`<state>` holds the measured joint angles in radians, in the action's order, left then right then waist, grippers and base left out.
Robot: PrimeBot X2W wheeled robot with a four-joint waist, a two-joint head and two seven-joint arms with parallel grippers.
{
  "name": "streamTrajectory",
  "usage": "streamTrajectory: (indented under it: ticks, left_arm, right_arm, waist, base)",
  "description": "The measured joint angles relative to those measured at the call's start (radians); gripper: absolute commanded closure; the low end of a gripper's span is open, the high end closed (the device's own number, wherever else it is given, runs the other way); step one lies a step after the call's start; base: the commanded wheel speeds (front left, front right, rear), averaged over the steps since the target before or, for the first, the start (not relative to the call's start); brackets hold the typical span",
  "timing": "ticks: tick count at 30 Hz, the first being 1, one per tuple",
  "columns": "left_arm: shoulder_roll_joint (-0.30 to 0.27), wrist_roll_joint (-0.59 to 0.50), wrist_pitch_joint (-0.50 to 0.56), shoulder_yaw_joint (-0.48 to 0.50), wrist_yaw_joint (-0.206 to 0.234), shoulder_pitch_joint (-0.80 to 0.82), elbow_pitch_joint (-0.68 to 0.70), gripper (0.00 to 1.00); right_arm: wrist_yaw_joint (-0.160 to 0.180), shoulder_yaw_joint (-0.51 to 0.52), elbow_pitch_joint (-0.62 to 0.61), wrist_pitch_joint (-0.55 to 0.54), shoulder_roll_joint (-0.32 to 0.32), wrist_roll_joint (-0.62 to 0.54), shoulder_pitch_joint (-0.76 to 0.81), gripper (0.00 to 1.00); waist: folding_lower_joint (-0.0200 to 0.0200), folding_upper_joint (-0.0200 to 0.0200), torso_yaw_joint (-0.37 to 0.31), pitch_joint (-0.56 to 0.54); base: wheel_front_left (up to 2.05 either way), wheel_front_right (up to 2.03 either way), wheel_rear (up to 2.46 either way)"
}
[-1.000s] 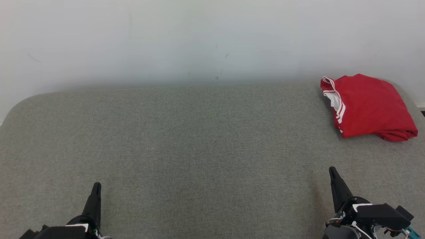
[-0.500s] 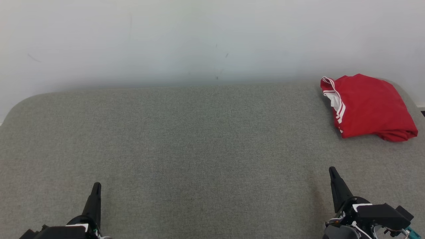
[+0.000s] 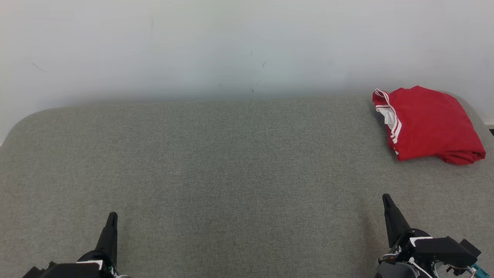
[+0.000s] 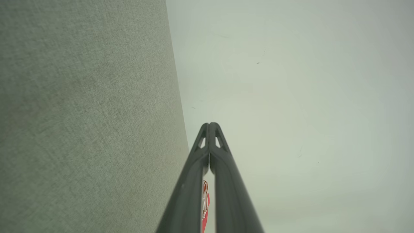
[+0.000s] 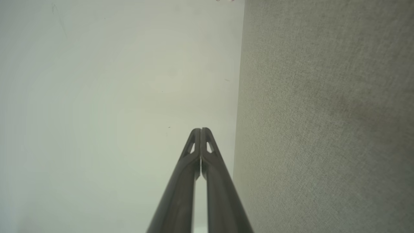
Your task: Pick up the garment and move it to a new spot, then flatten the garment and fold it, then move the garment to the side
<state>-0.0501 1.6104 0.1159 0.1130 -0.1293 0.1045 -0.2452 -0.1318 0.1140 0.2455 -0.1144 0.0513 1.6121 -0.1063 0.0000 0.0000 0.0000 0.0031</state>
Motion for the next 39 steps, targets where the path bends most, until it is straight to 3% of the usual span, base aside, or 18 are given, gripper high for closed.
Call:
streamTrajectory:
  ticks: [39]
  left_arm:
    - [0.0, 0.0, 0.0, 0.0, 0.0, 0.0, 0.0, 1.0]
  right_arm:
    - [0.0, 0.0, 0.0, 0.0, 0.0, 0.0, 0.0, 1.0]
  waist:
    - [0.0, 0.0, 0.0, 0.0]
  base:
    - [0.0, 0.0, 0.0]
